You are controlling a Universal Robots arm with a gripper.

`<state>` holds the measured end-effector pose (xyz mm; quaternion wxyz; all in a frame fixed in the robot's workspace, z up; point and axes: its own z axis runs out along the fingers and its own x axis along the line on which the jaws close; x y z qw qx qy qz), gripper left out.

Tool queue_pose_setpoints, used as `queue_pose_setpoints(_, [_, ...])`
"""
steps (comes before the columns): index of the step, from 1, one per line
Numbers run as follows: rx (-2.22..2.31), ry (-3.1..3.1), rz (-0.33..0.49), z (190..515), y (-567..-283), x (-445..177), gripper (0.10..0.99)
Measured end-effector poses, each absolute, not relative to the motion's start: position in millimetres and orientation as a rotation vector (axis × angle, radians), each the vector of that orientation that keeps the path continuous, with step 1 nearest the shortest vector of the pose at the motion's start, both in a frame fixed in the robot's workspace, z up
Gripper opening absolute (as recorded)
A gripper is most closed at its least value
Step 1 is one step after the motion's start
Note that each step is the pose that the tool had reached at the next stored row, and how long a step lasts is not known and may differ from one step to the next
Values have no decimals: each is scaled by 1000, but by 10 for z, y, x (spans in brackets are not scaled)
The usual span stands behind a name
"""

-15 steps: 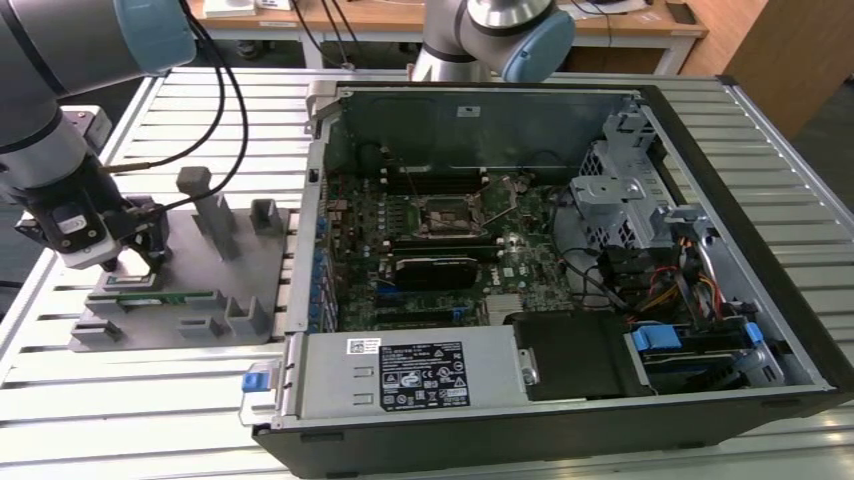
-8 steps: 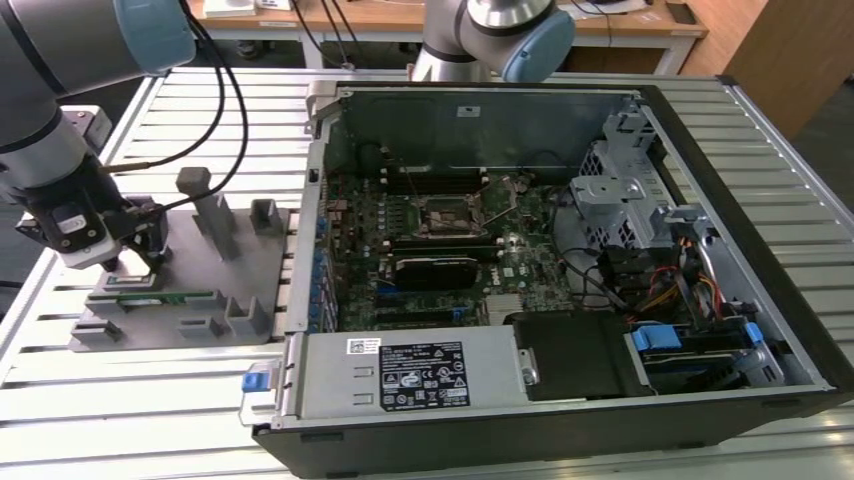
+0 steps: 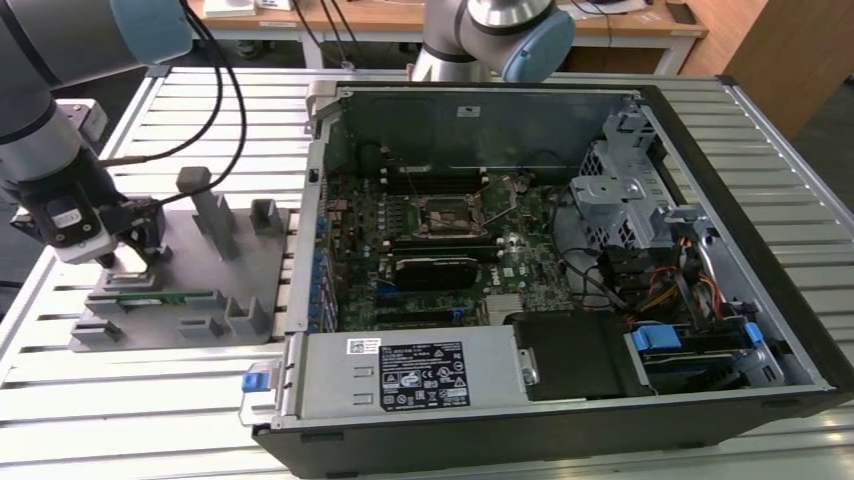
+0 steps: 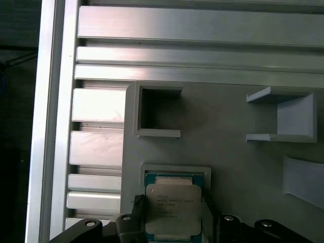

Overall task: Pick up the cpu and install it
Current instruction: 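Pick up the cpu and move it towards the insertion slot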

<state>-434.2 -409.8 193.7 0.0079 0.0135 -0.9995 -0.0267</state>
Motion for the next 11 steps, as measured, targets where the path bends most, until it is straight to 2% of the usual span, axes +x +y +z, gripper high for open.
queue_pose_setpoints(11, [42,-3124,-84,2094,-4097,-4342,529])
